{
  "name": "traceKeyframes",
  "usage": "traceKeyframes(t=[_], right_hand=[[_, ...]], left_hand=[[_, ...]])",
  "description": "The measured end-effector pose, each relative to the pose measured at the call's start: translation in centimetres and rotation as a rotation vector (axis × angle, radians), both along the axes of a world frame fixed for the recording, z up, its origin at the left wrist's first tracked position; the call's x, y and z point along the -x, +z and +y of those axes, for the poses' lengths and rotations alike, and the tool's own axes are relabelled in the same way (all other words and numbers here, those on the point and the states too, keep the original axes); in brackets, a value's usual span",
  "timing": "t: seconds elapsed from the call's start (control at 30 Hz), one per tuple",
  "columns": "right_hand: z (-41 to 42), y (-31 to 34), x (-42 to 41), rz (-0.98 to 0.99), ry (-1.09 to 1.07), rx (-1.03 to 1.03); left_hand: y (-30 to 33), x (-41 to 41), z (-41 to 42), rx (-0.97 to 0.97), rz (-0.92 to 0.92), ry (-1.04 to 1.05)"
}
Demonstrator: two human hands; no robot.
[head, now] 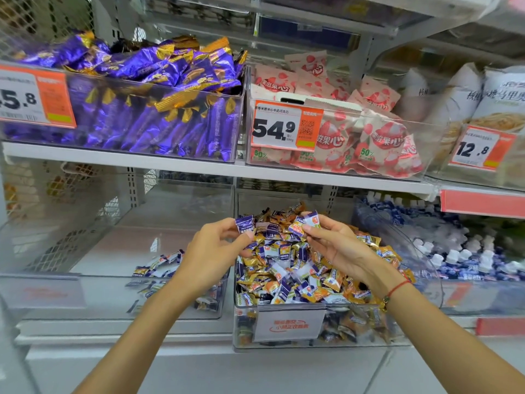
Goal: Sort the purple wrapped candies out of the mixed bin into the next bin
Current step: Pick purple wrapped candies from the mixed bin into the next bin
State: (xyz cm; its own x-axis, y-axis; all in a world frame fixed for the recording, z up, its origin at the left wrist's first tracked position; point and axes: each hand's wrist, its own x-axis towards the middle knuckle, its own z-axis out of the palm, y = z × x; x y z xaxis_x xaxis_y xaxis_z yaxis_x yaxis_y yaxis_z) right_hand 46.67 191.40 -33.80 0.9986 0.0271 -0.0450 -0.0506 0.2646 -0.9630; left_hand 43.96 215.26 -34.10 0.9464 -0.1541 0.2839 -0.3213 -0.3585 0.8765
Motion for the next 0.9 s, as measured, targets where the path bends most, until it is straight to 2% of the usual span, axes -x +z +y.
traceKeyframes(t=[0.07, 0.13, 0.27, 0.33, 0.4, 0.43, 0.5, 0.6, 0.7, 0.73, 0.8, 0.87, 0.9], right_hand=[[0.7, 0.4, 0.5, -0.047, -0.002, 0.045], [2.3, 1.1, 0.8, -0.150, 0.033, 0.185], [8.1, 2.7, 0.7, -0.414, 0.165, 0.504], [11.0, 3.0, -0.1, -0.542, 0.216, 0.727], [12.6, 2.9, -0.8, -0.647, 0.257, 1.048], [12.8, 2.9, -0.9, -0.659, 0.271, 1.131], [11.9, 3.1, -0.5, -0.650, 0.254, 1.101], [8.1, 3.1, 0.3, -0.630, 0.113, 1.042], [3.2, 2.1, 1.0, -0.503, -0.049, 1.245], [1.9, 1.3, 1.1, -0.428, -0.039, 1.351], [0.3, -0.5, 1.2, -0.286, 0.135, 1.576], [-0.3, -1.9, 1.3, -0.225, 0.332, 1.720], [-0.3, -2.2, 1.3, -0.250, 0.342, 1.736]], left_hand=[[0.3, -0.1, 0.5, -0.004, 0.016, -0.037], [0.8, -0.4, 2.0, -0.016, 0.039, -0.028], [1.0, -1.6, 6.9, -0.079, 0.021, 0.211], [0.4, -1.9, 8.4, -0.164, 0.028, 0.295], [-0.1, -1.8, 8.6, -0.275, 0.045, 0.297], [-0.4, -1.8, 8.6, -0.350, 0.044, 0.289], [-0.7, -1.8, 8.4, -0.481, 0.037, 0.253], [-0.6, -1.4, 7.0, -0.479, -0.063, 0.233], [0.2, 0.0, 3.6, -0.378, -0.237, 0.203], [0.3, 0.4, 2.3, -0.358, -0.272, 0.166], [0.1, 1.0, -0.1, -0.360, -0.296, 0.060], [-0.2, 0.9, -2.2, -0.460, -0.310, -0.045], [-0.3, 0.6, -3.2, -0.556, -0.334, -0.072]])
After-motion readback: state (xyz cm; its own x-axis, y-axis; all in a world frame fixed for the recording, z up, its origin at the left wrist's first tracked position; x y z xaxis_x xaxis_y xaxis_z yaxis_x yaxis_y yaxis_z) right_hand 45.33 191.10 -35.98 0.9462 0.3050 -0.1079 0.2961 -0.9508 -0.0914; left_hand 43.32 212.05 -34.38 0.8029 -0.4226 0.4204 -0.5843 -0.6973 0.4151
